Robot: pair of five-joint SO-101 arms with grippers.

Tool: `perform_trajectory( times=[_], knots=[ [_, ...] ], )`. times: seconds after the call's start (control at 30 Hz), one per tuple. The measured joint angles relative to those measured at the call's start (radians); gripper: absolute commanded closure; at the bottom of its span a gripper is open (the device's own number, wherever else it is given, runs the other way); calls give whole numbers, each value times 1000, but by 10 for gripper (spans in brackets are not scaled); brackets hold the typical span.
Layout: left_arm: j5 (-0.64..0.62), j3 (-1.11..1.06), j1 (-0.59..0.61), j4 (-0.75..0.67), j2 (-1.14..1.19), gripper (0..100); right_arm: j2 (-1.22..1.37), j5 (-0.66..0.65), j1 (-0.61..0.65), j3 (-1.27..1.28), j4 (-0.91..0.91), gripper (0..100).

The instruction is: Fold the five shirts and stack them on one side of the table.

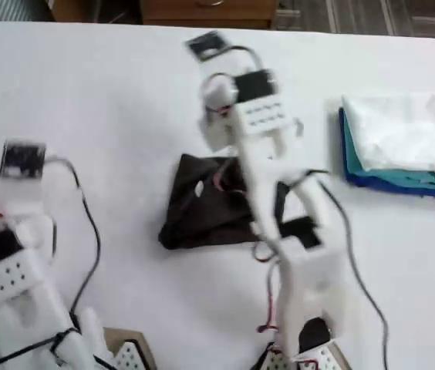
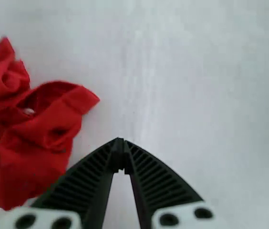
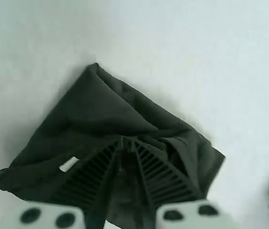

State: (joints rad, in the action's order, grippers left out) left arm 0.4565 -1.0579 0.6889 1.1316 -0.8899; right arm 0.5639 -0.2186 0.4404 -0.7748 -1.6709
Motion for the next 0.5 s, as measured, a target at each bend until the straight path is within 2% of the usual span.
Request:
perform_trajectory(
  times=[0.13,0.27,0.5],
  knots=[
    [-2,-173,21,-107,-14,974,216,0,80,-206,-23,978],
    [0,-245,28,-192,-17,974,361,0,91,-316,-40,978],
    [0,-315,28,-273,-25,974,396,0,81,-236,-75,978]
  ],
)
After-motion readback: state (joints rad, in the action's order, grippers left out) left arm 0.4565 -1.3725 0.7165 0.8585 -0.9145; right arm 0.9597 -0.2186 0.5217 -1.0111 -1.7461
